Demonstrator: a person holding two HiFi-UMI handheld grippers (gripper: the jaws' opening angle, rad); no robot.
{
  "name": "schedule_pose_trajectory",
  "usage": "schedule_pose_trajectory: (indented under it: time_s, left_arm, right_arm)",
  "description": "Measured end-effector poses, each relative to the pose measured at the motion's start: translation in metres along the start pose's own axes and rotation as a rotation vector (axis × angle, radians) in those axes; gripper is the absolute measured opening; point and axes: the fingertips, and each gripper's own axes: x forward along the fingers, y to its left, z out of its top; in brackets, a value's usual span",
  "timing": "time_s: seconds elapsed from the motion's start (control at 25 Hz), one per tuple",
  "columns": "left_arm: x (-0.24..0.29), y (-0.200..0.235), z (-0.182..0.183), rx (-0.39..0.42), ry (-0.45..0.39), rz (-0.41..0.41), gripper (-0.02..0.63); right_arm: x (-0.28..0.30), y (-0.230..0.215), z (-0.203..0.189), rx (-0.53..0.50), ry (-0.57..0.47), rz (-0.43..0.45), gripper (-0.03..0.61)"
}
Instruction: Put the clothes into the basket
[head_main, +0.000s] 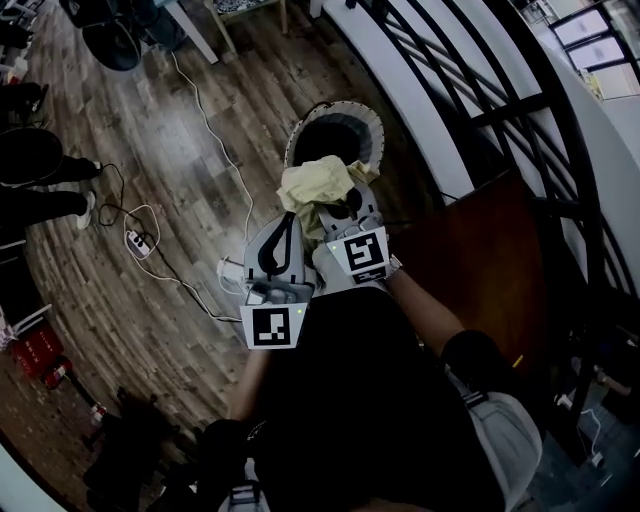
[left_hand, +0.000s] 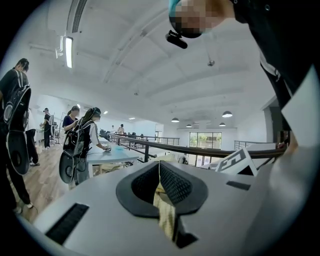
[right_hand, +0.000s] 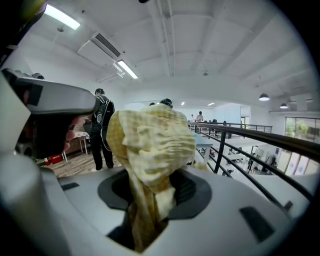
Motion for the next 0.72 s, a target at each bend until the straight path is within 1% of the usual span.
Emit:
schedule_pose_trajectory:
  time_s: [0.12,0.24,0.44,0.56,0.72]
  left_arm:
    - [0.009,-0.004,-0.011,-0.016,0.025,-0.003,0.014]
    - [0.016,-0.007,-0.015,-0.013,0.044,-0.034,0.014]
    - [0.027,-0.002,-0.014,-0.019,0.041,-0.085,0.014]
    - [0.035,0.003,-0.022,-0.012,0.055,-0.125,0.014]
    - [0.050,0.019,-0.029,-0.021,0.049,-0.169,0.014]
  right_arm:
    - [0.009,-0.021,0.003,0.008,-0.015,-0.026,0.160]
    - [0.013,-0.044,0.011,-0.004,-0.019,-0.071,0.160]
    - [0.027,-0.086,0.022,-0.019,-0.023,-0.167,0.160]
    - [0.038,-0.107,0.022,-0.023,-0.030,-0.225,0.160]
    - [0.061,-0.124,0.013,-0.019,-0.021,-0.288,0.160]
